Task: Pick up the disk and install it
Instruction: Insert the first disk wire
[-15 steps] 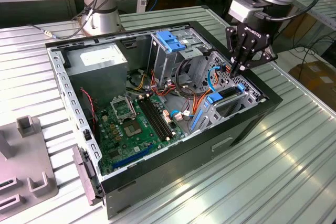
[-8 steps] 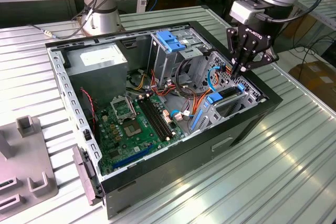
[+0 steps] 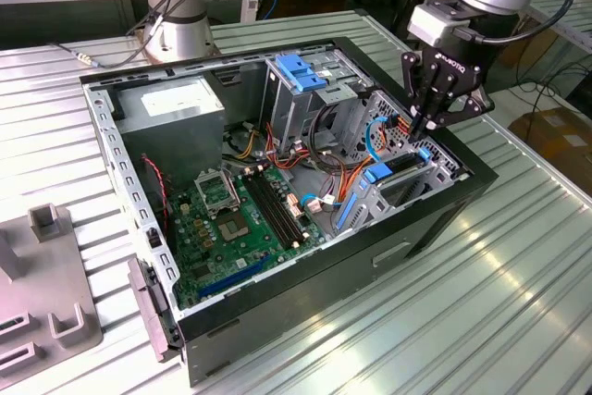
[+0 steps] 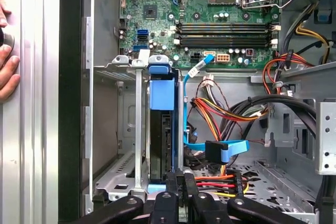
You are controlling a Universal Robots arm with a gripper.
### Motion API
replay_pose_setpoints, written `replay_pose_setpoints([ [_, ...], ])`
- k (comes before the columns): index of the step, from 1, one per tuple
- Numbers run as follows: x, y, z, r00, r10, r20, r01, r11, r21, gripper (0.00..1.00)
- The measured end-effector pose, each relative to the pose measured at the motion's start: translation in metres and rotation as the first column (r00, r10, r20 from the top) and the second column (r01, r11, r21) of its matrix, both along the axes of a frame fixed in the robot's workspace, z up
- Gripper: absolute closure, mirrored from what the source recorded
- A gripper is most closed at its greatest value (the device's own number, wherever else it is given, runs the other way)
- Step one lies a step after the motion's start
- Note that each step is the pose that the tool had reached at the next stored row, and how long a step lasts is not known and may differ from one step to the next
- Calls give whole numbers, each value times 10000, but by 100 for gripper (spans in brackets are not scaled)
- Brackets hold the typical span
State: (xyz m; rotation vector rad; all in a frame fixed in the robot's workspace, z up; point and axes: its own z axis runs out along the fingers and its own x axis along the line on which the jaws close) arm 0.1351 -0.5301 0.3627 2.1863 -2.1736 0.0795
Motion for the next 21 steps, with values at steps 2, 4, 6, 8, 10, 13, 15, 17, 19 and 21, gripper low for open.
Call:
replay_pose_setpoints([
  [2, 0, 0, 0, 10000, -1, 0, 1, 10000, -1, 84],
  [4, 0, 0, -2, 10000, -3, 0, 3, 10000, -1, 84],
  [6, 0, 0, -3, 10000, -14, 0, 14, 10000, -1, 84],
  [8, 0, 0, -4, 10000, -25, 0, 25, 10000, 0, 84],
  [10, -4, 0, -7, 10000, -55, -1, 55, 10000, 3, 84],
  [13, -4, 0, -10, 9997, -256, 0, 256, 9997, -1, 84],
  [15, -5, 0, -13, 9987, -507, 0, 507, 9987, 1, 84],
  [17, -4, 0, -16, 9977, -685, 0, 685, 9977, 0, 84],
  [19, -5, -2, -21, 9976, -686, 0, 686, 9976, 3, 84],
  [21, -118, -117, -68, 9982, -592, -1, 592, 9980, 200, 84],
])
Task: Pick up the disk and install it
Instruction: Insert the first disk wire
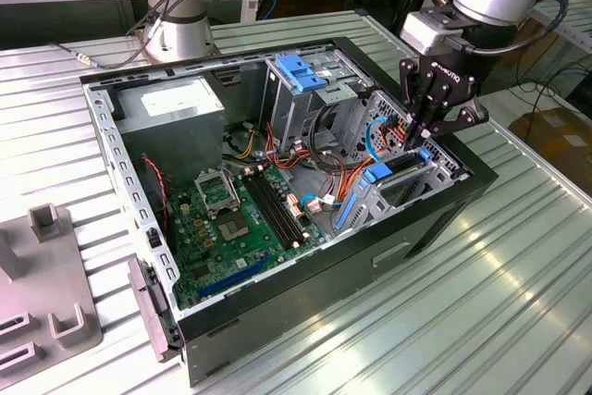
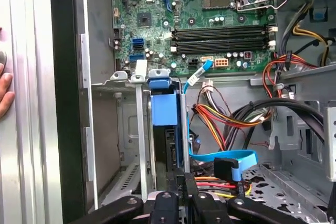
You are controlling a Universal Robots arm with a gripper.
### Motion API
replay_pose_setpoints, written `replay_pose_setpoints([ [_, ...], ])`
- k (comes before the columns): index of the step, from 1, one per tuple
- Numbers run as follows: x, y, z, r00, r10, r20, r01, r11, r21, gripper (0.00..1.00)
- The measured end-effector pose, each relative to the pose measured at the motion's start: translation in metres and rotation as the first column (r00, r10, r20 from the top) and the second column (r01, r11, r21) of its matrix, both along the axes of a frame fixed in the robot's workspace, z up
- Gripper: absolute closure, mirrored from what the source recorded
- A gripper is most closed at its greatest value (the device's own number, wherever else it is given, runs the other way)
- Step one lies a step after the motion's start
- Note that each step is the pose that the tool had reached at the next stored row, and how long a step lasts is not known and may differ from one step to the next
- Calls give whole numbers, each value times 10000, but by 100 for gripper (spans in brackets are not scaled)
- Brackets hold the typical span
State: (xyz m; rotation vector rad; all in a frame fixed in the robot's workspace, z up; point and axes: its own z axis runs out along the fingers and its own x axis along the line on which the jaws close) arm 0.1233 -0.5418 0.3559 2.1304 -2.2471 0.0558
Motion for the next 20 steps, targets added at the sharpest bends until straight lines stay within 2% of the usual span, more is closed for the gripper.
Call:
replay_pose_setpoints([
  [1, -9, -18, -12, 9998, 216, 32, -216, 9997, 87, 84],
  [2, -13, -23, -20, 9985, 550, 44, -551, 9984, 98, 84],
  [3, -15, -23, -21, 9983, 587, 46, -588, 9982, 98, 84],
  [20, -18, -31, -83, 9979, 641, 47, -642, 9979, 102, 84],
])
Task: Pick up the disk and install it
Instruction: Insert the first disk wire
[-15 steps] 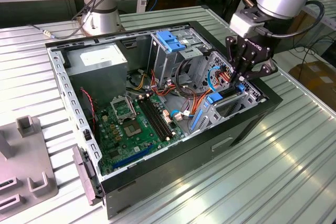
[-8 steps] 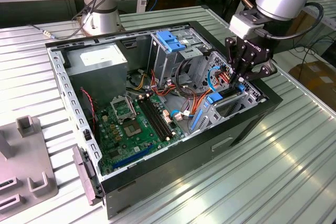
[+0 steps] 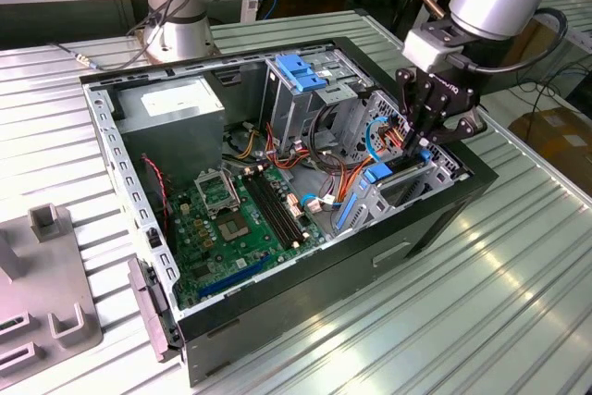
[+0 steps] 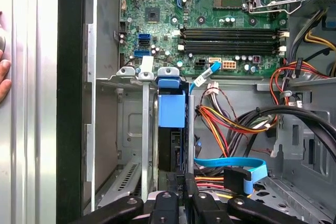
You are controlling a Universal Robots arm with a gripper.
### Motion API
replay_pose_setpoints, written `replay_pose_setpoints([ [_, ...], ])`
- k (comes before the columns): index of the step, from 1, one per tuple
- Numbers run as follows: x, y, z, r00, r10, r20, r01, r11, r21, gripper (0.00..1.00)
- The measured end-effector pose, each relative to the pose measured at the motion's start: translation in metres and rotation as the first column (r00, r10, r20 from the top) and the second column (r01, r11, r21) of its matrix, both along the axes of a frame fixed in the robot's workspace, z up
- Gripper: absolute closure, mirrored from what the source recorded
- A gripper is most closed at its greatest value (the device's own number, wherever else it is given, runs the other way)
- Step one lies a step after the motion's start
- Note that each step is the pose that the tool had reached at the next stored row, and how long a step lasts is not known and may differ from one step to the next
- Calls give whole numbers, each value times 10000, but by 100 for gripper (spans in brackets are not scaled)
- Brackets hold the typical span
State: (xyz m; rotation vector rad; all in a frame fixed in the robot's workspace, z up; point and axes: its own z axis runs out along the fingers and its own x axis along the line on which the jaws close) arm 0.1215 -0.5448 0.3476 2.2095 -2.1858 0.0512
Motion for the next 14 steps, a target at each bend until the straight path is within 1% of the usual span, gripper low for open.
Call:
replay_pose_setpoints([
  [11, 0, -2, -34, 10000, 1, 0, -1, 10000, -1, 84],
  [14, 0, -7, -59, 10000, 0, 0, 0, 10000, 0, 84],
])
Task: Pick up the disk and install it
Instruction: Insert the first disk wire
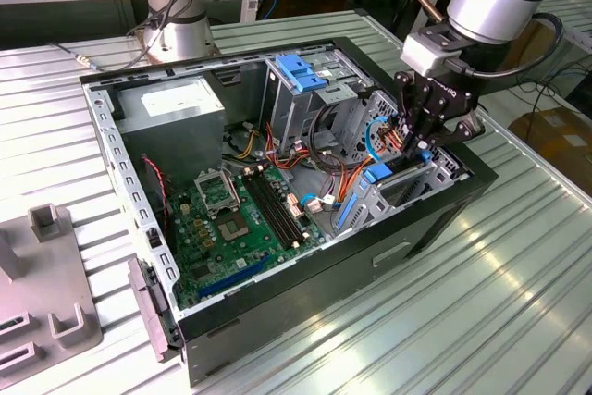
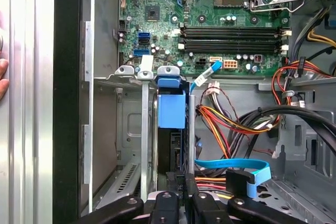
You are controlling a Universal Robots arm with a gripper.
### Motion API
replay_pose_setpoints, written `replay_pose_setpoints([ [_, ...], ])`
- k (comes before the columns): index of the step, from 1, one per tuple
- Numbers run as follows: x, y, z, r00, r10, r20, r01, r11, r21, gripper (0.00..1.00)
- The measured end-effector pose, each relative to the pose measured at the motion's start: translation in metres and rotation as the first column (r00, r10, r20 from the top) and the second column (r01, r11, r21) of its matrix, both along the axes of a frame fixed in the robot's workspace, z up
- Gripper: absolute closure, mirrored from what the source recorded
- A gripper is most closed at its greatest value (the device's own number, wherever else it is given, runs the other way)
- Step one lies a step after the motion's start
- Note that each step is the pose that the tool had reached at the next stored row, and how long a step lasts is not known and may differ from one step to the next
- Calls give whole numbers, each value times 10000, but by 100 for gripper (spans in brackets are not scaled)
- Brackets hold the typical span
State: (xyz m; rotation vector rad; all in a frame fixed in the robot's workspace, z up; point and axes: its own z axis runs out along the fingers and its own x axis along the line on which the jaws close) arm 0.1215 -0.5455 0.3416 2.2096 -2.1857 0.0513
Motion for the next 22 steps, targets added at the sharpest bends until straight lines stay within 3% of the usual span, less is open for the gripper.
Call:
replay_pose_setpoints([
  [10, 0, -5, -27, 10000, 0, 0, 0, 10000, 10, 84],
  [12, 0, -5, -27, 10000, 0, 0, 0, 10000, 8, 76],
  [15, 0, -5, -6, 10000, 0, 0, 0, 10000, 1, 76],
  [19, 2, -6, 84, 10000, 0, 0, 0, 10000, 1, 76],
  [22, 2, -5, 90, 10000, 0, 0, 0, 10000, 3, 76],
])
